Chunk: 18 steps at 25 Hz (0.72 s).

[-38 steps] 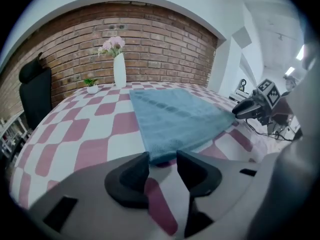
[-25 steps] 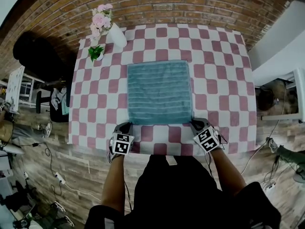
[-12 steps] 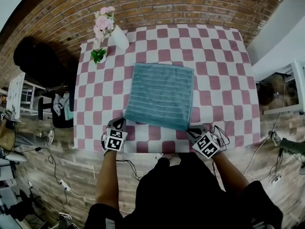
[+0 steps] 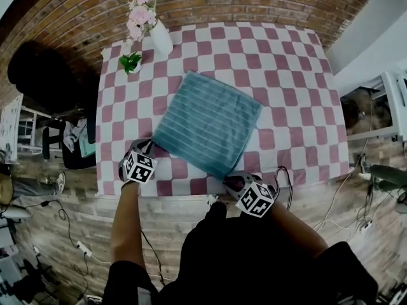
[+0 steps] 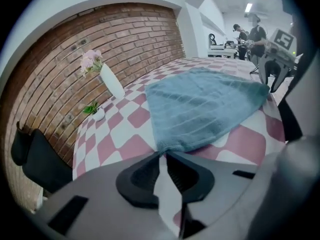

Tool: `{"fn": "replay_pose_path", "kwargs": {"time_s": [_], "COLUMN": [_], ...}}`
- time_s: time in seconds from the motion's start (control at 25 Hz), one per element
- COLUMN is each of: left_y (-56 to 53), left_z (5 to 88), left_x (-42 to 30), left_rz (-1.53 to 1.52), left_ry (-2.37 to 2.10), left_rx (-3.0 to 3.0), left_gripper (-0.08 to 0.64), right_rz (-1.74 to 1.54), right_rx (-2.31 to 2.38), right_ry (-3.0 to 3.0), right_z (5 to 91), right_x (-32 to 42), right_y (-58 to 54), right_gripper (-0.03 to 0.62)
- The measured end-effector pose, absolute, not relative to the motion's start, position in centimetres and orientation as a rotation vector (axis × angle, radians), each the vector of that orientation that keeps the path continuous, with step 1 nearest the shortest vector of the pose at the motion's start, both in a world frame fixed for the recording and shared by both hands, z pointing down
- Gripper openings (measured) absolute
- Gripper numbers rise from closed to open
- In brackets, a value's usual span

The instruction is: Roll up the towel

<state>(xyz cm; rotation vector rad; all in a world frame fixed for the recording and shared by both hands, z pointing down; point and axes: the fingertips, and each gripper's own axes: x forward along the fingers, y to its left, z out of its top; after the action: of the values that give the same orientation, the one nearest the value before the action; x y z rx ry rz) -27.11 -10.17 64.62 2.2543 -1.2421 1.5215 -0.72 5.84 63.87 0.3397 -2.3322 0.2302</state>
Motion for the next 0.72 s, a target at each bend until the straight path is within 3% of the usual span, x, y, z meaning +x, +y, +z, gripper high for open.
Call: {"fn": "replay_pose_path", "kwargs": {"time_s": [0.12,0.24,0.44,0.56,0.72], "left_y": [-7.7,-4.5,2.3,4.9,6.1], "left_z": [64.9,63.9,62.0,62.0,63.4], "left_x": [-25.7,-22.0,-10.3,-4.5,-0.8], "left_rz": [1.455,1.409,1.395,1.460,1.533], "left_ry": [-1.234,-1.221,-0.856,-0.624,-0.406], "left_rx": [2.286,2.416,2.789,2.943,2.987], "left_gripper": [0.281,0.339,0.332,0.253,0.227], "right_rz": [0.238,0.230,0.286,0.294,0.286], "right_rx": [0.363,0.404,0.453,0.497,0.537], "right_ry": [-2.337,-2.335,-2.376,-2.388,-2.404], "right_z": [63.7,63.6,63.3,63.1,62.5], "right_x": [0.3,1.8,3.0,3.7,4.6], "right_y": [5.8,5.1,4.0,3.1,2.1], "right_gripper": [0.110,0.108,0.080,0.080,0.080]}}
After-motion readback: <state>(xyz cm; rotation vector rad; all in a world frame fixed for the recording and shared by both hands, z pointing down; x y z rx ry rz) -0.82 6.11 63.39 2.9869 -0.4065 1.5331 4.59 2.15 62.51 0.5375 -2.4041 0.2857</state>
